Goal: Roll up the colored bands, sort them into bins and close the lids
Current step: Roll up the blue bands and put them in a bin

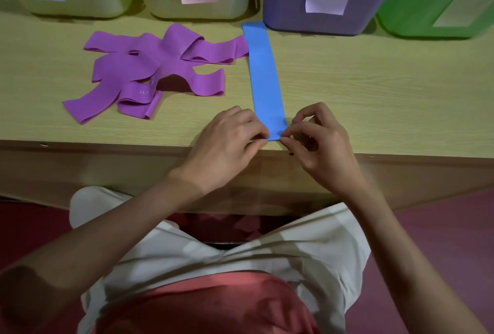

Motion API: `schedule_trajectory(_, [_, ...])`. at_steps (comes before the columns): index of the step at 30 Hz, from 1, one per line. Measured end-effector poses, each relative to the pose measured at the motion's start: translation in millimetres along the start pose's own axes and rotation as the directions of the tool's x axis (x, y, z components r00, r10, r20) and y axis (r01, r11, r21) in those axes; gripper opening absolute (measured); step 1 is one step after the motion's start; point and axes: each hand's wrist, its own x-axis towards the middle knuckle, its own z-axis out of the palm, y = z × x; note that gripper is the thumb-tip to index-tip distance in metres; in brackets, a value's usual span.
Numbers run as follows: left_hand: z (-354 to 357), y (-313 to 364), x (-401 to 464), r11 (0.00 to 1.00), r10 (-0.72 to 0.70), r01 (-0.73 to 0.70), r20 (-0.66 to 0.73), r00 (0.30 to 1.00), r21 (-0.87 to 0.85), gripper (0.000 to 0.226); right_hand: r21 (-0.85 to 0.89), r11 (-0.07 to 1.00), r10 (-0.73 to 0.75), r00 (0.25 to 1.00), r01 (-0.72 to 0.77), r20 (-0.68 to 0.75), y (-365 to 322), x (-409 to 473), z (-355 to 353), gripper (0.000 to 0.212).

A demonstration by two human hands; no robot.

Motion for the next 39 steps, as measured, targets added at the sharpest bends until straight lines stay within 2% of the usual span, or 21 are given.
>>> schedule_trajectory(3, [-2, -1, 2, 1.0, 0.001, -0.001, 0.019, 1.0, -0.02, 0.008, 0.027, 0.999, -0.037, 0.996, 0.035, 0.078, 1, 3, -6, 0.011])
schedule_trajectory(6, [-4, 0, 5, 1.0, -0.009, 0.009, 0.031, 0.999, -0.023, 0.007, 0.012, 1.0, -0.013, 0.994, 0.011, 0.108, -1, 5, -6, 0.006])
schedule_trajectory(10, [-6, 2, 9, 0.983, -0.155, 0.16, 0.061, 0.986, -0.094, 0.004, -0.01, 0.999, 0.052, 0.99, -0.051, 0.13, -8, 9, -2, 0.009])
schedule_trajectory(15, [-2, 9, 11, 0.93, -0.331, 0.335, 0.05, 0.942, -0.151, 0.011, -0.104, 0.984, 0.159, 0.978, -0.146, 0.133, -15, 16, 1, 0.012])
schedule_trajectory(23, [-3, 18, 18, 0.891, -0.449, 0.45, 0.039, 0.893, -0.052, 0.013, -0.049, 0.952, 0.306, 0.949, -0.303, 0.081, -18, 21, 5, 0.01])
schedule_trajectory(26, [-3, 18, 19, 0.897, -0.44, 0.44, 0.029, 0.898, -0.027, 0.012, 0.012, 0.948, 0.316, 0.948, -0.317, 0.032, -14, 18, 5, 0.013])
schedule_trajectory(29, [-3, 17, 19, 0.916, -0.402, 0.402, -0.003, 0.916, -0.011, 0.013, 0.083, 0.962, 0.258, 0.966, -0.259, 0.015, -10, 18, 5, 0.013])
schedule_trajectory(32, [-2, 12, 18, 0.933, -0.359, 0.358, -0.022, 0.933, -0.033, 0.009, 0.072, 0.982, 0.175, 0.985, -0.175, 0.004, -6, 15, 5, 0.002])
schedule_trajectory(36, [2, 7, 12, 0.966, -0.241, 0.237, -0.024, 0.97, -0.102, 0.008, 0.054, 0.997, 0.049, 0.998, -0.051, 0.036, 0, 9, 0, 0.01])
schedule_trajectory(39, [3, 3, 7, 0.986, -0.153, 0.148, -0.058, 0.987, -0.075, 0.003, 0.046, 0.998, 0.028, 0.998, -0.03, 0.057, 3, 10, -3, 0.011])
